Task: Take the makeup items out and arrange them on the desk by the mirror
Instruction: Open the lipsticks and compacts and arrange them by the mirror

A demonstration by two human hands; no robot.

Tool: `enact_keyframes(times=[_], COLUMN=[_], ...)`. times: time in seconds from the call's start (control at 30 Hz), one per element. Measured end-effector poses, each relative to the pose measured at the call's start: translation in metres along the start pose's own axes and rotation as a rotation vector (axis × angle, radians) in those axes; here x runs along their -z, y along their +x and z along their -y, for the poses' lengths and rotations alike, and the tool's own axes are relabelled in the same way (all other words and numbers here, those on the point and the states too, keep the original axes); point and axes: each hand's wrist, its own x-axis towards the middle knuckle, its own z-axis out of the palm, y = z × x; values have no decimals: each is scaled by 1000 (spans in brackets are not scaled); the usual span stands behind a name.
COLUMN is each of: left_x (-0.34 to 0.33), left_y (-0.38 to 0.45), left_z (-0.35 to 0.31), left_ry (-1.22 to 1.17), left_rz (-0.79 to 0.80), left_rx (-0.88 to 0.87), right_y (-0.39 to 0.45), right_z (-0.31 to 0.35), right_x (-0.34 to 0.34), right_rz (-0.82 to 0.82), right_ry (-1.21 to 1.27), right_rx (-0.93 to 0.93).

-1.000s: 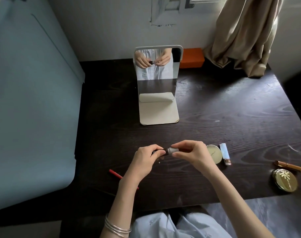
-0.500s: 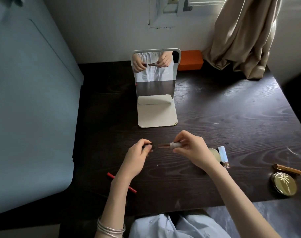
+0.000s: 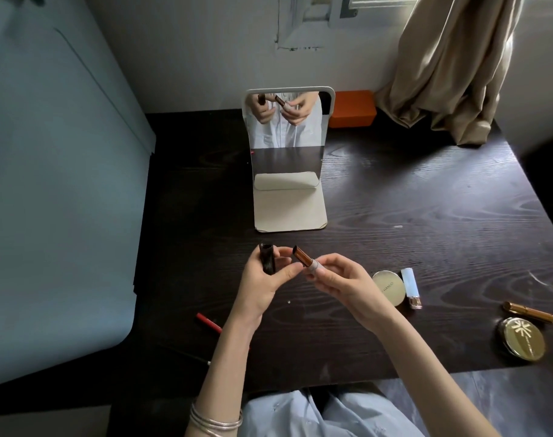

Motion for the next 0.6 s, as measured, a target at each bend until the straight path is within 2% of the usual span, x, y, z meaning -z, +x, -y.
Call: enact_keyframes(times=[0.17, 0.3, 0.6], left_x=[11, 26, 31], left_y=[13, 21, 36], left_z=[23, 58, 101], left_ry=[215, 524, 653], left_rz=[-76, -110, -96], left_rx=[122, 36, -7], right_y=[0, 0, 0], right_z=[-3, -8, -19], right_x=[6, 11, 7], right_rz=[-50, -63, -53], right_ry=[48, 42, 68], right_rx=[-19, -42, -74])
